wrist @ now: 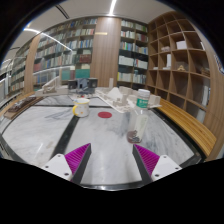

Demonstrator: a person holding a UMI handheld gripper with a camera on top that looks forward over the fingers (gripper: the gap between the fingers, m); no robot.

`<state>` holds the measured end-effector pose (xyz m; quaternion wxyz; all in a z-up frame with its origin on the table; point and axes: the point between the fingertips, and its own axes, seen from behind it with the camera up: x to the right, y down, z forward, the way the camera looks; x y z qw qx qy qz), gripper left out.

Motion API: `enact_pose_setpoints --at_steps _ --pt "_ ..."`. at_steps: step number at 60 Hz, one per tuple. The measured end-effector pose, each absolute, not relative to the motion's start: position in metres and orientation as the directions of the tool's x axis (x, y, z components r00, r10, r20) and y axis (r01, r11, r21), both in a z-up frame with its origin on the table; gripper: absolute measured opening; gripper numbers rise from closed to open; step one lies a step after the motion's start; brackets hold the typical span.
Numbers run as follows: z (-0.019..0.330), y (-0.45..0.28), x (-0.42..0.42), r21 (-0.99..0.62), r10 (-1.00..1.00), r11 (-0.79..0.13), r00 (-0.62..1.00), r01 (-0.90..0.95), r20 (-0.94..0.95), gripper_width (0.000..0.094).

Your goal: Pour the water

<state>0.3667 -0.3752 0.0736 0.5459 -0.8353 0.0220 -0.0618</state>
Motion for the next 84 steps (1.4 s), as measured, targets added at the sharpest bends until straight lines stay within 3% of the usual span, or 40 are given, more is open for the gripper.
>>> enact_pose_setpoints --at_steps 14,26,30,33,35,46,51,58,68,76,84 --pt "0.075 -0.304 0.467 -0.942 -0.225 -0.336 0.969 0.018 0.098 0.0854" --pt "0.073 -0.236 0.496 -0.960 -0.248 -0.278 0.967 -0.008 0.064 0.0831" --pt "0.072 -0.224 0.495 -0.961 -0.236 -0.274 0.970 -0.017 0.050 0.0757" --pt "0.071 -0.218 0.493 -0.963 -0.232 -0.269 0.971 -0.015 0.049 0.0655" --pt "0.074 -0.215 0.490 -0.968 -0.223 -0.252 0.974 -0.013 0.045 0.0536" --pt "0.074 -0.213 0.494 -0.970 -0.255 -0.241 0.966 -0.028 0.035 0.0415" --pt "0.084 -0.212 0.510 -0.967 -0.302 -0.254 0.949 0.014 0.093 0.0415" --pt "0.125 -0.203 0.547 -0.957 -0.395 -0.264 0.891 0.123 0.223 0.0414" --pt "0.224 -0.161 0.576 -0.814 -0.471 -0.318 0.664 0.487 0.581 0.0414" --pt "0.298 -0.107 0.532 -0.509 -0.422 -0.340 0.356 0.791 0.834 0.0412" --pt "0.332 -0.055 0.443 -0.115 -0.356 -0.287 0.006 0.951 0.934 0.0411"
